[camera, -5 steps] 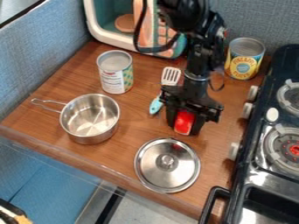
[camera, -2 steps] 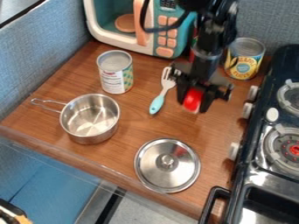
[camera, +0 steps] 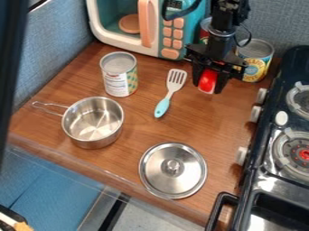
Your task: Move the red object to the top on the table
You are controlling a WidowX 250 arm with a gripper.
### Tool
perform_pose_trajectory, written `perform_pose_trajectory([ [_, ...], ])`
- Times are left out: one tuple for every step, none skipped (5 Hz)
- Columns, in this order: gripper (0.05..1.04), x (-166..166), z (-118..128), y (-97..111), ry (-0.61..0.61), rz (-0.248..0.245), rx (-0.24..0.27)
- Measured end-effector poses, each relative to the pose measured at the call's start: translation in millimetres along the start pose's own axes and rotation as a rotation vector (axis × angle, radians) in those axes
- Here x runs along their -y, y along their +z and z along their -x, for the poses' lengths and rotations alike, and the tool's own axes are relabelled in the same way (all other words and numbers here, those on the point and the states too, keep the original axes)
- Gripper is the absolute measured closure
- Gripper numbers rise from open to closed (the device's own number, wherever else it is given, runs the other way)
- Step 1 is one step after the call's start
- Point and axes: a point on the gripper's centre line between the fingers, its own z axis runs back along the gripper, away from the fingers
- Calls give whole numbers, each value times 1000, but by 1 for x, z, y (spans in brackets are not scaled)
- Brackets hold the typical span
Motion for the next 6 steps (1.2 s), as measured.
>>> perform_pose_trajectory([
  [504,-6,-13,-22,11,2,-50],
  [504,-15,-16,-35,37,18,-76],
  [424,-12,-17,-37,28,36,-79],
  [152,-11,-8,-38,44,41,-77],
  [79,-11,-2,-28,37,37,-64],
  [83,-14,-4,6,36,41,7],
])
